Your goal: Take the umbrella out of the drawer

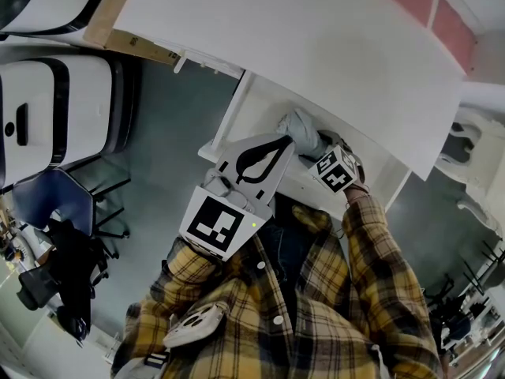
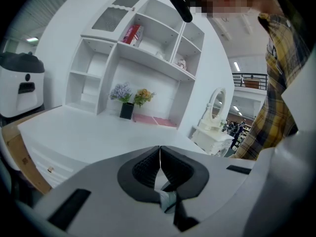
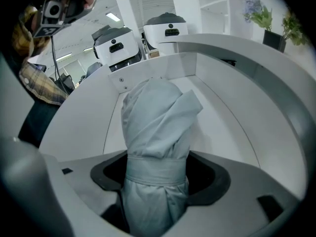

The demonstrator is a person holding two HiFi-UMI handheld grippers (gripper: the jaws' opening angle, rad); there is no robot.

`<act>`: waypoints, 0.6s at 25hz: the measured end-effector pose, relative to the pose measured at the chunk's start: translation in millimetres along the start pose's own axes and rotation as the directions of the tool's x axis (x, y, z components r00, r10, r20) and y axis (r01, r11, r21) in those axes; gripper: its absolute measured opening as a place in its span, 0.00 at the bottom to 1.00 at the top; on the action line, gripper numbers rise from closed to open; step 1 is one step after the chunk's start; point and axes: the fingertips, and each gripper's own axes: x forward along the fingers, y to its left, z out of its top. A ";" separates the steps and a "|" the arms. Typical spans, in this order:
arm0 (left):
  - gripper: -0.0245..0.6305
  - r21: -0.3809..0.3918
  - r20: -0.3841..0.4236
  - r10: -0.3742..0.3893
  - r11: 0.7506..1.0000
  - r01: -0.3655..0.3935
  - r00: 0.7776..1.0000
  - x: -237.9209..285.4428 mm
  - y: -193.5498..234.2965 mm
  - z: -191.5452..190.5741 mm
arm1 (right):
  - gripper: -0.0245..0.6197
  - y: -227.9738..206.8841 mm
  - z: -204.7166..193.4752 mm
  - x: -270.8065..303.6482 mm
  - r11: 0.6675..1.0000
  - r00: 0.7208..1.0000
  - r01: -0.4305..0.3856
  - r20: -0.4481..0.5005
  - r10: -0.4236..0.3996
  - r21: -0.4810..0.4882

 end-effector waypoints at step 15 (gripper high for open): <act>0.07 -0.009 -0.002 -0.037 0.999 0.037 0.999 3.0 -5.8 -1.5 | 0.54 -1.8 0.5 0.3 1.000 1.000 0.029 -0.008 -0.029 0.011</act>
